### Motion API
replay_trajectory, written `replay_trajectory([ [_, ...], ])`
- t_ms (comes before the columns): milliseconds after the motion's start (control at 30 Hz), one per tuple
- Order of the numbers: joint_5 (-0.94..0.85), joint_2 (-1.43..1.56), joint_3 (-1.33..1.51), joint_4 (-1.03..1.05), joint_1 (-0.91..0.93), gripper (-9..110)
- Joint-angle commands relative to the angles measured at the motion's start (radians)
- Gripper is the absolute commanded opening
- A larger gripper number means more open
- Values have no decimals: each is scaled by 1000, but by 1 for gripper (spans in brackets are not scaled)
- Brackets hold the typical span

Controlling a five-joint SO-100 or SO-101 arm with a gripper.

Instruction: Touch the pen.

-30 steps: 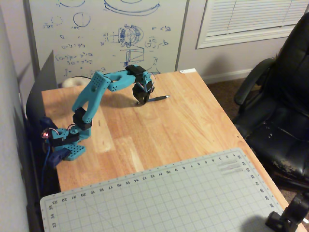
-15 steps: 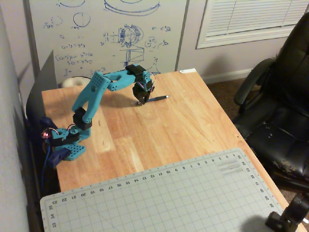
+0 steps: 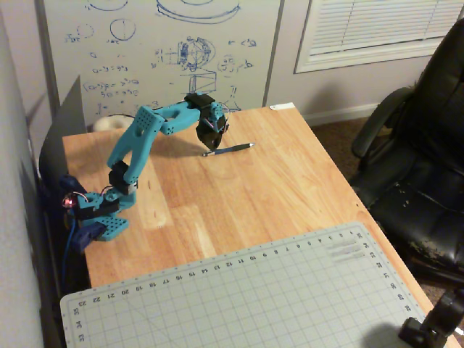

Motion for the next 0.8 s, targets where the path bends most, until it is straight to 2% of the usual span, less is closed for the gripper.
replay_trajectory([
  [0, 8, 135, -89, -11, -15, 0],
  [767, 8, 91, -74, 3, 18, 0],
])
